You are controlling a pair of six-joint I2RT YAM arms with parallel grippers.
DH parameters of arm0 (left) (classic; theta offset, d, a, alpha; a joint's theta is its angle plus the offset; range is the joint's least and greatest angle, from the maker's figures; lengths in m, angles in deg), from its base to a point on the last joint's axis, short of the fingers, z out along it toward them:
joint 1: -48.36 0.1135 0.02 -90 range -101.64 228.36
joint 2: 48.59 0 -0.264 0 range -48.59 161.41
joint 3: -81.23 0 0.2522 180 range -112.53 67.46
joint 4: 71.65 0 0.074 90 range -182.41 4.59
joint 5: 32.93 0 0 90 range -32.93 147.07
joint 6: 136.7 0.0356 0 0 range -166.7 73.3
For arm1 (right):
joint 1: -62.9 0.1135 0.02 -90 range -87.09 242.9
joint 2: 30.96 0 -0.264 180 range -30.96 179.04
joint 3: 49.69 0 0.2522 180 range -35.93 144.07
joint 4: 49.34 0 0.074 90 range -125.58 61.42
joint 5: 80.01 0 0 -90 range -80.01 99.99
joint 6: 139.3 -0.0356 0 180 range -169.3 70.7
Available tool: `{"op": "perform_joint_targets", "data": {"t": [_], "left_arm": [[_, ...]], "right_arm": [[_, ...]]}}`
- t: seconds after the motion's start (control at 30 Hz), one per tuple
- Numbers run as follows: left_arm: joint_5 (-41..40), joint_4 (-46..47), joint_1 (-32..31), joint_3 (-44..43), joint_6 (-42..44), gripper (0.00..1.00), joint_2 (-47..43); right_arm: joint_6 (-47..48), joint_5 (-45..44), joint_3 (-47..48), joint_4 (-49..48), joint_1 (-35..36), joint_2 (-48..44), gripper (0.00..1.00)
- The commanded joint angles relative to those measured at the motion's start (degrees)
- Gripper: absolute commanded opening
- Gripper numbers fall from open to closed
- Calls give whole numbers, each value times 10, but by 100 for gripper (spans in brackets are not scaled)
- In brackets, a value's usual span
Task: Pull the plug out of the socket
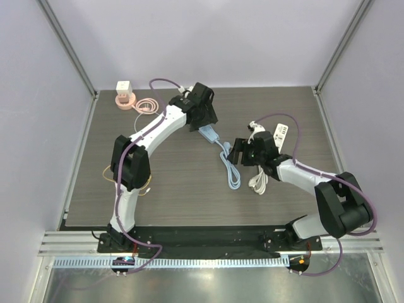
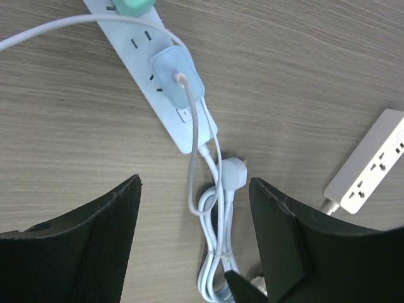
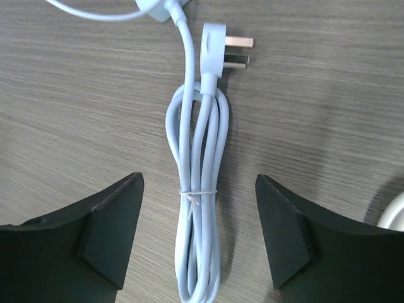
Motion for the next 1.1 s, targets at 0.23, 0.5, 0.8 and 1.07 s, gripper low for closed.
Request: {"op": "perform_joint_targets", "data": {"t": [0.23,0.5,0.8,1.07], "left_arm": [[-40,-5,-1,-63,-49,65,53],[-61,28,-1,-55,-76,62,70],[-86,61,-1,-55,-111,58,97],[-110,86,0,-60,-110,57,111]], "right_arm": [[-9,28,-33,-142,0,19,67],[-7,32,-41,-159,-1,31,64],[-10,42,-37,-157,0,40,62],[-10,50,-28,-153,0,59,62]]}}
